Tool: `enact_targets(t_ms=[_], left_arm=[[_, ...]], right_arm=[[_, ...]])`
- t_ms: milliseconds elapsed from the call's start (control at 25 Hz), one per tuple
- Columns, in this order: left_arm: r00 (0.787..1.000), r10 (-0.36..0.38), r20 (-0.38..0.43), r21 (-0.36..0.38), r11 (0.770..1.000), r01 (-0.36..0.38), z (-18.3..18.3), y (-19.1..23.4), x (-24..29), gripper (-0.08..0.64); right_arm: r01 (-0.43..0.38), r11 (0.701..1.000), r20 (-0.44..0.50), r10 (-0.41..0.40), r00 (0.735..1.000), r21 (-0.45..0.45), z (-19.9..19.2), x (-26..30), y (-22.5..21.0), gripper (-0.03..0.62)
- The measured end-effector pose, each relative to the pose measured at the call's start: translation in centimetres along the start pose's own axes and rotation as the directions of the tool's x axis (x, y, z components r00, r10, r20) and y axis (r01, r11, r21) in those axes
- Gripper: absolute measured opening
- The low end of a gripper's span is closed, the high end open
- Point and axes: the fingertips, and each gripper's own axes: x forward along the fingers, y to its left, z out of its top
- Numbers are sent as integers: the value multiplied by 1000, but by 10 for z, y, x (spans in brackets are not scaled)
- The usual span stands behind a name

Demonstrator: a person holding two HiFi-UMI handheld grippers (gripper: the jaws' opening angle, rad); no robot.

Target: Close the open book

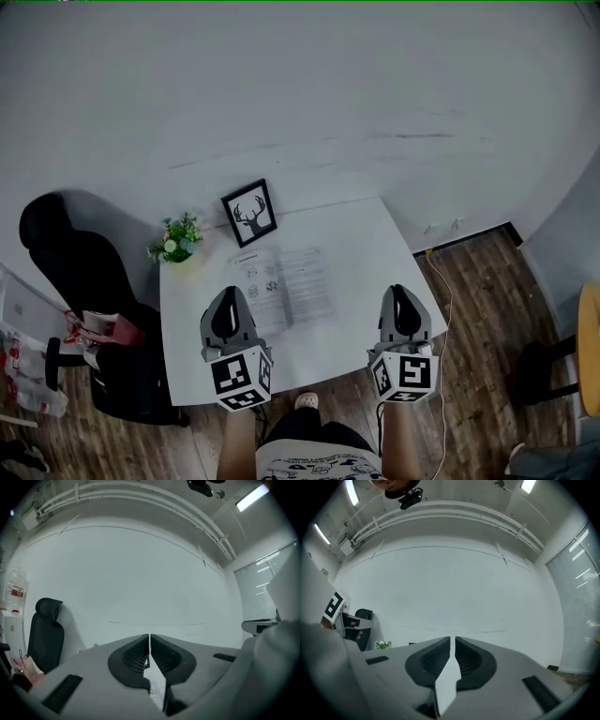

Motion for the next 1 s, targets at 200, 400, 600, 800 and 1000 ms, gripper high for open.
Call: enact_targets(t_ms=[200,400,600,800,1000], left_arm=[[1000,10,7,-32,999,-10,-1,10,12,28],[998,62,21,2,998,-63,-1,27,5,59],[994,108,26,7,994,-108,-3,35,1,202],[986,167,23,-49,985,-166,-4,30,-1,261],[977,213,4,-187,960,-209,-16,18,-1,277]], right_arm=[[-63,998,-14,63,998,12,-10,32,14,31],[-141,990,-29,141,990,25,-18,57,32,31],[-222,974,-27,223,974,33,-21,77,46,31],[-308,951,-33,309,951,29,-19,92,48,31],[-385,923,-46,386,921,26,-21,107,41,31]])
